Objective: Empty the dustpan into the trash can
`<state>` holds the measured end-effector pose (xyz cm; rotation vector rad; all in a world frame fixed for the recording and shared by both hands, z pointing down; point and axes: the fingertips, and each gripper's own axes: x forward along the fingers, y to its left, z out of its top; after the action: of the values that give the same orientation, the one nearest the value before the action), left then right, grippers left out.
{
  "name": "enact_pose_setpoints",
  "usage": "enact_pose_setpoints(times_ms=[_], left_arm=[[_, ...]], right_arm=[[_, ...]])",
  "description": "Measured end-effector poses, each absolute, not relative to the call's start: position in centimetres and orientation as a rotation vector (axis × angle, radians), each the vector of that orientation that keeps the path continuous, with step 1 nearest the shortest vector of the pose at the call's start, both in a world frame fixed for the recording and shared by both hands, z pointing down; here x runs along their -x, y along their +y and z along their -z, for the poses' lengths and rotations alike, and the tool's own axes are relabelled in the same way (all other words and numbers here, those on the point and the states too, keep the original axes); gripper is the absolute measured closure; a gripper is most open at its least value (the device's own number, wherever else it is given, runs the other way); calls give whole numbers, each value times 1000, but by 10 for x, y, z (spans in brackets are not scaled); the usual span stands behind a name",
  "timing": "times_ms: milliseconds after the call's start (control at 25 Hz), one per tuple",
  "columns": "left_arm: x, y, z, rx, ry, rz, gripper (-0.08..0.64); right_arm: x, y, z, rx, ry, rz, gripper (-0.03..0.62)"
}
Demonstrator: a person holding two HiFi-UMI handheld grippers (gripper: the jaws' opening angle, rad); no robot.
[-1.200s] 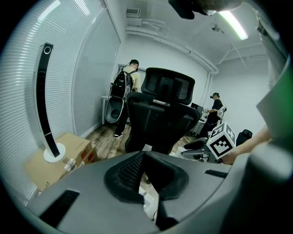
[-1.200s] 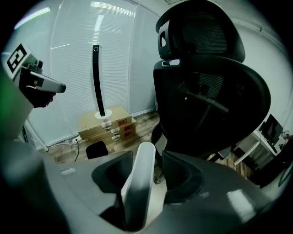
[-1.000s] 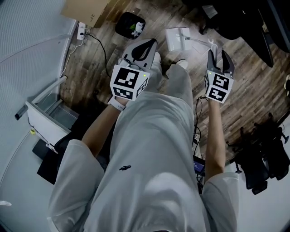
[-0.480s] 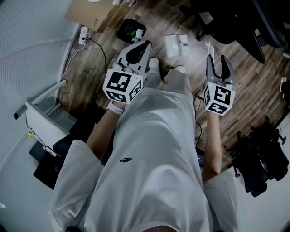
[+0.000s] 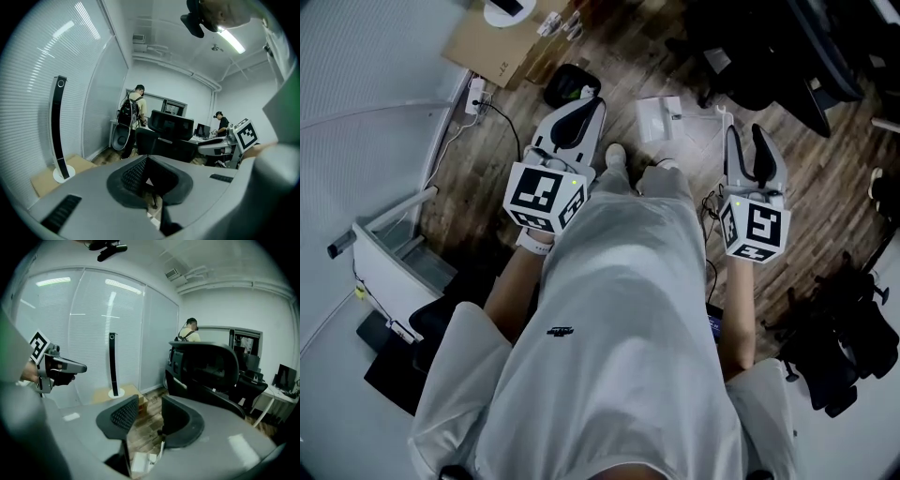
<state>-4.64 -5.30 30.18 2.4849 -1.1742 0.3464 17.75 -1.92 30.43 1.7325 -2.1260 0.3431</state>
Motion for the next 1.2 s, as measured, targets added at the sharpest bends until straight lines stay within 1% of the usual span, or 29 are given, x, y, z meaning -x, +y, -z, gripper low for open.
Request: enact_pose_setpoints(times_ms=[120, 200, 280, 360, 520, 760, 1200], left_arm=[[48, -51, -284, -2511, -1180, -327, 554], [51, -51, -274, -2527, -1188, -312, 554], [53, -49, -264, -2536, -1191, -300, 554], [55, -47, -256, -2542, -1197, -292, 554], [52, -44, -241, -2574, -1207, -269, 554], [54, -39, -223, -2615, -1214, -236, 554], [52, -28, -218, -2647, -1198, -232, 554]], right_arm=[[-171, -20, -278, -1764, -2173, -303, 446], [-169, -21, -261, -1800, -2194, -275, 478], [-168, -20, -246, -1845, -2212, -264, 497], [-170, -17, -234, -1882, -2234, -266, 539], [-174, -11, -216, -1907, -2274, -237, 578], [-171, 2, -201, -1882, -2301, -213, 580], [-165, 18, -213, -1834, -2308, -239, 580]])
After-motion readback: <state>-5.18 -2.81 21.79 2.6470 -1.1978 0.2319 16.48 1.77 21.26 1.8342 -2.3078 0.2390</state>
